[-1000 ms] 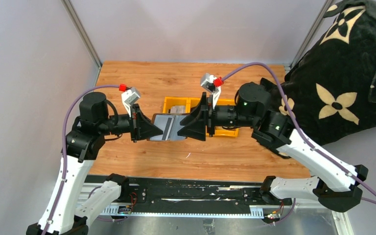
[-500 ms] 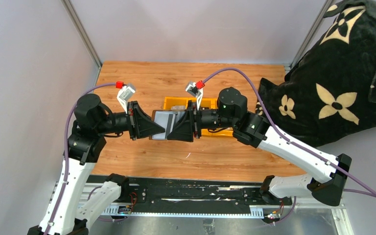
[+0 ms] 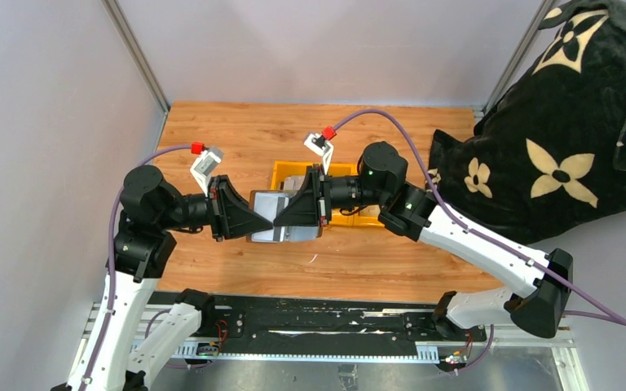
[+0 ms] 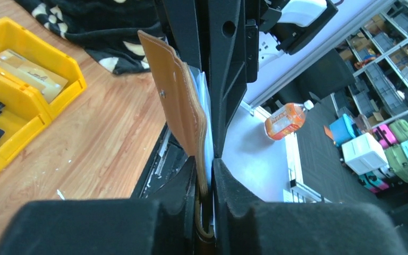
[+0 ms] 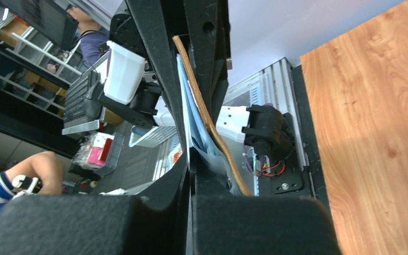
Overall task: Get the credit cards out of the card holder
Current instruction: Remove the credit card from the card holder.
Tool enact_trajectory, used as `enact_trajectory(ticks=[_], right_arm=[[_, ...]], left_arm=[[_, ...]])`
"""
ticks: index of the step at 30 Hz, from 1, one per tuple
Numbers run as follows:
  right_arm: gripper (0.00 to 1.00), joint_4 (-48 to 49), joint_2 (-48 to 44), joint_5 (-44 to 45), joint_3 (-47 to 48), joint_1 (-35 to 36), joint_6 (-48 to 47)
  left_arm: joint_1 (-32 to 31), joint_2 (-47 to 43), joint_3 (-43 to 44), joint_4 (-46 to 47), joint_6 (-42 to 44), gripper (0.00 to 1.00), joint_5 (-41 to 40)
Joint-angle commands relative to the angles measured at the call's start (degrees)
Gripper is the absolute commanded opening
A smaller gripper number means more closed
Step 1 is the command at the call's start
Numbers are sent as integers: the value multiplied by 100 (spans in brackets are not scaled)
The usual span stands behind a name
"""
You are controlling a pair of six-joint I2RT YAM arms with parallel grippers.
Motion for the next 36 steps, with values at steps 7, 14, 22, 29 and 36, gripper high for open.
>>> enact_trajectory(ticks=[7, 14, 22, 29, 36], right_arm=[[0, 1035, 54, -394, -119, -55, 411], [0, 755, 138, -894, -18, -37, 273], [19, 974, -117, -929, -324, -38, 315], [9, 1003, -259, -931, -405, -47, 354], [0, 868, -446, -909, -481, -55, 172]], left_arm=[[-44, 31, -164, -17, -262, 46, 1224], [-44, 195, 23, -213, -82, 30, 1497], [-44, 401, 369, -1075, 707, 13, 1466], [-44, 359, 372, -1058, 665, 9, 1411], [-44, 264, 315, -1056, 600, 10, 1383]])
